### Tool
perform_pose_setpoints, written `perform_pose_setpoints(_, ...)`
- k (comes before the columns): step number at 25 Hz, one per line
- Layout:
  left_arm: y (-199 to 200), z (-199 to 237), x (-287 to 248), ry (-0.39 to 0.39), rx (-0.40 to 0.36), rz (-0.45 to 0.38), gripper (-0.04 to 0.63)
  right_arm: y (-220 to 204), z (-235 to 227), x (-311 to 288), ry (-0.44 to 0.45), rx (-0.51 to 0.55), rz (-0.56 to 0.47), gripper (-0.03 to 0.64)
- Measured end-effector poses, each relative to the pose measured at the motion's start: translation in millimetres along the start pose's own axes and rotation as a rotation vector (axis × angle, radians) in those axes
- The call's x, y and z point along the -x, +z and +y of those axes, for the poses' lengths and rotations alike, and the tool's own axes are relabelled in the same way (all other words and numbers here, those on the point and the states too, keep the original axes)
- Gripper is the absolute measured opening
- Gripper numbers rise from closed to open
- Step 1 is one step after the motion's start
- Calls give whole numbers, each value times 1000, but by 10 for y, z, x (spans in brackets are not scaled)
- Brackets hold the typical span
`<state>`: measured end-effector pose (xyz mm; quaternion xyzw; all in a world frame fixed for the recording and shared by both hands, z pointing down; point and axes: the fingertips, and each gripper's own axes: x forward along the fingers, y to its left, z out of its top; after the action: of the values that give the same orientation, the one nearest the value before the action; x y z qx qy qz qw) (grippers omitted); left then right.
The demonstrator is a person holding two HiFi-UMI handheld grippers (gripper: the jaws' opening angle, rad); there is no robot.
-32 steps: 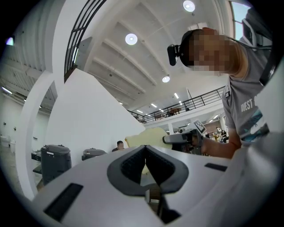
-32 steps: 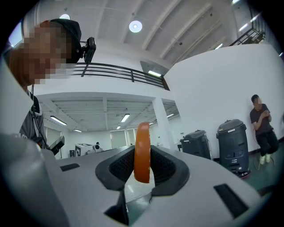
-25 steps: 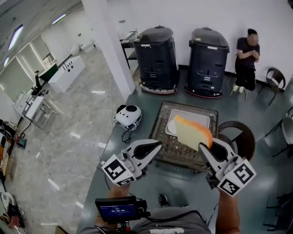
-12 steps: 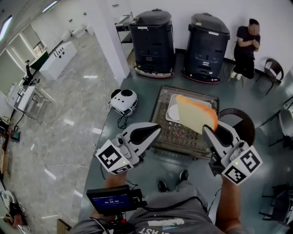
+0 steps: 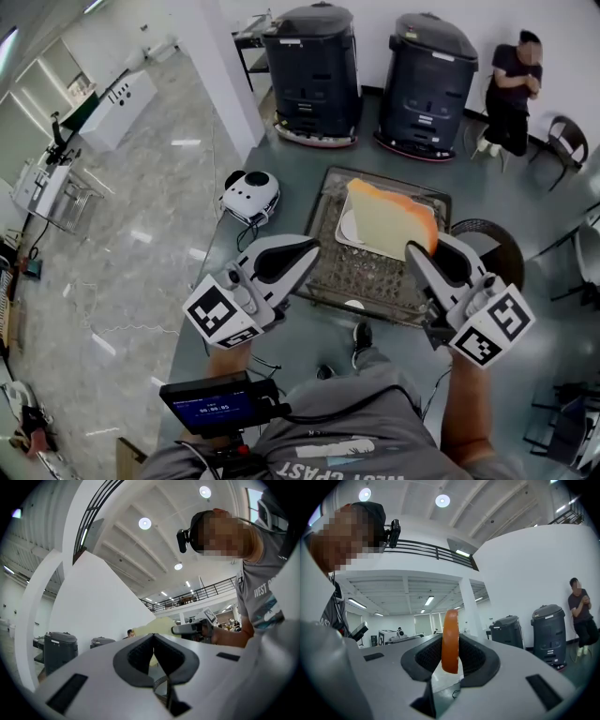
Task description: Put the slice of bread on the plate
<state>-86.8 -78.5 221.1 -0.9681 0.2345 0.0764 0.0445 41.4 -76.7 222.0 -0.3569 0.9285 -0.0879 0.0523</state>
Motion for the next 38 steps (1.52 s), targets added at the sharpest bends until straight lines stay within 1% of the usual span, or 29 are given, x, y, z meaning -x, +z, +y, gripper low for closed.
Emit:
perform_pose_setpoints(4, -152, 219, -233, 13, 5, 10, 9, -76, -339, -158, 16, -18, 13, 89)
perform_pose_setpoints(8, -351, 515, -579, 27, 17, 19, 9, -148, -803, -354, 32, -37, 32, 89)
perform_pose_setpoints(10, -356, 524, -603, 37, 32, 24, 9, -158, -823, -379, 41, -49, 50, 89)
perform_pose_setpoints(13, -273, 478, -540, 42, 41, 25, 9, -113, -719, -376, 45, -53, 64, 89)
perform_pose_setpoints(19, -469, 697, -697, 71, 58, 45, 9, -235, -1010, -559, 71, -78, 87, 89)
perform_pose_setpoints(23, -511, 753, -729, 91, 73, 57, 9, -281, -1101, -634, 82, -101, 108, 89)
perform_pose_setpoints(27, -538, 807, -829, 95, 89, 62, 9, -309, -1256, -687, 76, -124, 128, 89)
perform_pose_setpoints(33, -682, 887, -799, 115, 118, 90, 9, -643, -1416, -889, 84, -176, 179, 89)
perform_pose_setpoints(38, -918, 1096, -884, 132, 141, 111, 9, -1006, -1754, -1149, 85, -232, 222, 89)
